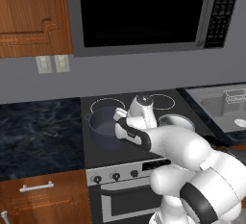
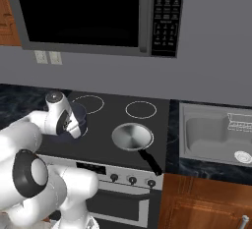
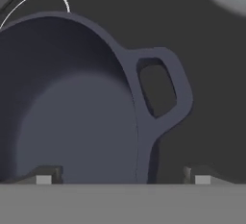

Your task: Move the pot and pan from the stove into the sink.

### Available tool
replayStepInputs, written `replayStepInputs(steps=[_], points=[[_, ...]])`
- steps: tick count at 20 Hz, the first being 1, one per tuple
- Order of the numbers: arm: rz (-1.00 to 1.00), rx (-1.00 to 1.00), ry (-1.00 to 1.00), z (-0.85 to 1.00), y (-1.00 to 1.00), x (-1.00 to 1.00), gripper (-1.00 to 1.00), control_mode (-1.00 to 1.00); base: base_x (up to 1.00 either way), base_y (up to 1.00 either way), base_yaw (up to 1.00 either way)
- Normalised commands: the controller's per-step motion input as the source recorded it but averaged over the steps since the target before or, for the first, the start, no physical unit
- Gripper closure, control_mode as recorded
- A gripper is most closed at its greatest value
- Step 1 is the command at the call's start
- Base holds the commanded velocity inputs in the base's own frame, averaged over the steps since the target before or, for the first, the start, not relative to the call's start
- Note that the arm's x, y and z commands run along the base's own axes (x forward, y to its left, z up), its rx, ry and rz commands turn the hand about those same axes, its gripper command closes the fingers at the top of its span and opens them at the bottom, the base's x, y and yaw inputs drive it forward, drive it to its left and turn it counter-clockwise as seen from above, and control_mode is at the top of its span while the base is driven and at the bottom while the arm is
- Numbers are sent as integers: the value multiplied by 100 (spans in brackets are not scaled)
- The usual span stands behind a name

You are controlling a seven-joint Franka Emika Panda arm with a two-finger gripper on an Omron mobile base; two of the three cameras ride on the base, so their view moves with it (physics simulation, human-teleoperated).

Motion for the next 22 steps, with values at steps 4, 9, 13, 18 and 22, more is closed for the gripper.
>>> replayStepInputs(steps=[4,9,13,18,22], points=[[0,-5,7,-36,9,12,-100,-100,0,0,0],[0,-4,3,-21,4,10,-100,-100,0,0,0],[0,0,0,0,0,0,100,-100,0,0,0],[-1,1,0,12,-1,0,100,-100,0,0,0],[-4,7,0,57,-8,-6,100,-100,0,0,0]])
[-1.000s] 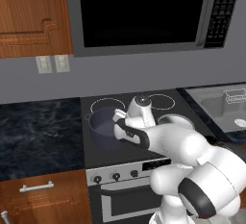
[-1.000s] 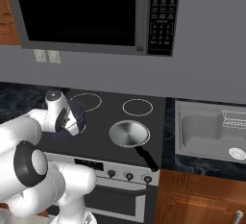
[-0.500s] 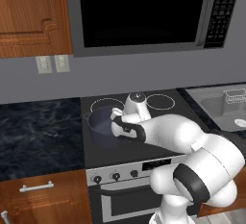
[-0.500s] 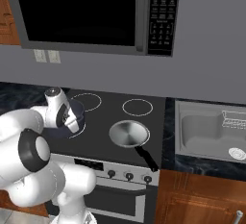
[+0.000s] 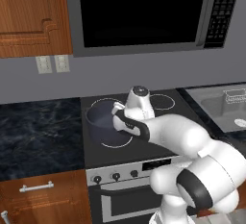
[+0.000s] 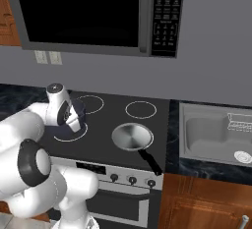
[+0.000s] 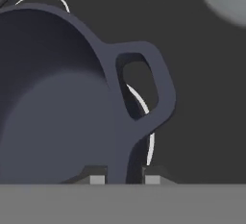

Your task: Move the pot and pan from the stove into the sink.

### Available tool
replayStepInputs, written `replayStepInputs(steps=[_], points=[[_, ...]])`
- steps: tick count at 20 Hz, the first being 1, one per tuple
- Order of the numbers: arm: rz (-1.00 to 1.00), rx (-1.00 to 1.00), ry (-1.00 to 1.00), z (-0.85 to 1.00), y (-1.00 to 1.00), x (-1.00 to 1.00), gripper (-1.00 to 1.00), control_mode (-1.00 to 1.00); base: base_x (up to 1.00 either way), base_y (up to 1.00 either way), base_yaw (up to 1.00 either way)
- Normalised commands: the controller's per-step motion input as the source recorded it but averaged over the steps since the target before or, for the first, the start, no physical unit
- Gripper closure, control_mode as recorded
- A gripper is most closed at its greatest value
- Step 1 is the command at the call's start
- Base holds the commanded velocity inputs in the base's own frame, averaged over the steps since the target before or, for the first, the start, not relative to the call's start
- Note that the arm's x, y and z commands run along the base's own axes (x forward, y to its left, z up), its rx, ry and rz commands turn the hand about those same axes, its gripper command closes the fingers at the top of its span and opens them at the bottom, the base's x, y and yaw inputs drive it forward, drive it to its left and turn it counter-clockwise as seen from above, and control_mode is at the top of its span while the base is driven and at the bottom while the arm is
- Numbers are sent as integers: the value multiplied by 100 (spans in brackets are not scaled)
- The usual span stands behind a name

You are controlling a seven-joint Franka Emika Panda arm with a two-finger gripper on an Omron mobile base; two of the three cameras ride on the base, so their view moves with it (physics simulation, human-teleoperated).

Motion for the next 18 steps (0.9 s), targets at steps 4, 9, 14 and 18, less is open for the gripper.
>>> replayStepInputs(steps=[4,9,14,18], points=[[-2,8,-2,83,-4,-10,100,-100,0,0,0],[-6,11,0,81,-19,-32,100,-100,0,0,0],[-5,9,3,78,-24,-52,100,-100,0,0,0],[-1,4,3,63,-29,-83,100,-100,0,0,0]])
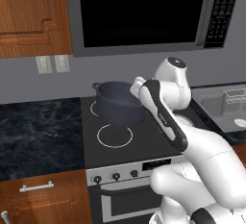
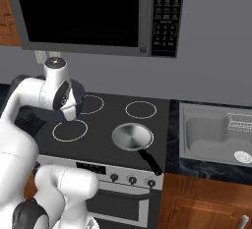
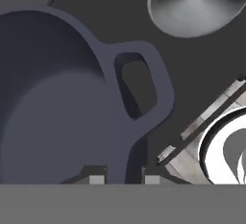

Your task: Move the pot and pan from the stove into the sink.

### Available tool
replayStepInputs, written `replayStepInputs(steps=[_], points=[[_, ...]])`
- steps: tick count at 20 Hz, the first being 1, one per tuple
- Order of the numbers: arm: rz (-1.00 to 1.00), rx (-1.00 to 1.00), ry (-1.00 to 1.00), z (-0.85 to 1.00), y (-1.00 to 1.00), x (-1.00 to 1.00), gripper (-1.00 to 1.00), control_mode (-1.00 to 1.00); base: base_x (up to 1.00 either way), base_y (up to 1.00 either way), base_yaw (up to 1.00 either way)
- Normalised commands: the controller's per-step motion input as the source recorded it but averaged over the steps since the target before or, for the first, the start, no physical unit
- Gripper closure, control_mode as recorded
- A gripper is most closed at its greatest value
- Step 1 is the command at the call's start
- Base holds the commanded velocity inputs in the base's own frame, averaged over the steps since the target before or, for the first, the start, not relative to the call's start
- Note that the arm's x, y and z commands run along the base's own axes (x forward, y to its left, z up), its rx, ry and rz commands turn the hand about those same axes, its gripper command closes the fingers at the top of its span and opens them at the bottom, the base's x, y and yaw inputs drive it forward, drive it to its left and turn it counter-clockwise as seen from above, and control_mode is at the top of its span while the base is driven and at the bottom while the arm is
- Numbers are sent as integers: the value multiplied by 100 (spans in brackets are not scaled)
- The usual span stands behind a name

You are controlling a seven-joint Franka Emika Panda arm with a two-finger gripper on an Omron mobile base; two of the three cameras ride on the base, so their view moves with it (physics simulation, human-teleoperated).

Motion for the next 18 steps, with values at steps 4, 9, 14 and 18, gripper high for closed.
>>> replayStepInputs(steps=[4,9,14,18], points=[[0,4,5,60,-30,-86,100,-100,0,0,0],[0,1,0,42,-33,-98,100,-100,0,0,0],[6,0,-20,16,-35,-91,100,-100,0,0,0],[4,0,-32,2,-33,-48,100,-100,0,0,0]])
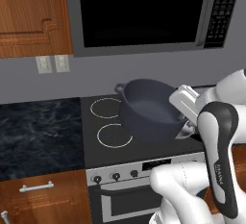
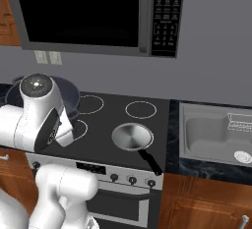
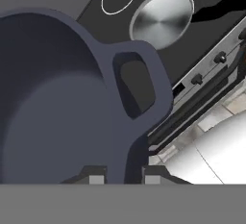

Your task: Move the pot and pan from the stove into the sink.

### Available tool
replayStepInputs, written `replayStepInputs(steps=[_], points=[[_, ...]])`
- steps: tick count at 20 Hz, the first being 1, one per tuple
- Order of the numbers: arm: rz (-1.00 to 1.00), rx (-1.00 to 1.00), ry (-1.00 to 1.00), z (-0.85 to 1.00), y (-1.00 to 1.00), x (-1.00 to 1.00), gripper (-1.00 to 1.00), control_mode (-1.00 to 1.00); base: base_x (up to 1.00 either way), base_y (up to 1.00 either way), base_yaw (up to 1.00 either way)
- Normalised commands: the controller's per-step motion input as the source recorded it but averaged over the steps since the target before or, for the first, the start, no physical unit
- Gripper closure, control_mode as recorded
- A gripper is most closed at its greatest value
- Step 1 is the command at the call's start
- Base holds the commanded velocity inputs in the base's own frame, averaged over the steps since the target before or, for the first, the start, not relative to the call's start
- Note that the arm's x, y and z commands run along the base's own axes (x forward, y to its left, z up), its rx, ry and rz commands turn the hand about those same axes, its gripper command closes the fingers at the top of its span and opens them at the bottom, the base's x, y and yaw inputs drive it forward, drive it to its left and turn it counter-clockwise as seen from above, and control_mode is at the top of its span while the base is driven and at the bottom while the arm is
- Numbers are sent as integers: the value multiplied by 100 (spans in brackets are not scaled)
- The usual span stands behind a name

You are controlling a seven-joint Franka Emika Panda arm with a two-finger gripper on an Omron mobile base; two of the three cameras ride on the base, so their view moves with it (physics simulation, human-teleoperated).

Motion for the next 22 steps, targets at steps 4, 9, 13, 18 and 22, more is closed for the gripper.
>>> replayStepInputs(steps=[4,9,13,18,22], points=[[2,0,-10,0,-2,-9,100,-100,0,0,0],[0,0,0,0,0,0,100,-100,0,0,0],[0,0,0,0,0,-3,100,100,-13,-4,0],[0,0,0,0,0,0,100,100,-3,-35,-1],[0,0,0,0,0,0,100,100,0,-61,-3]])
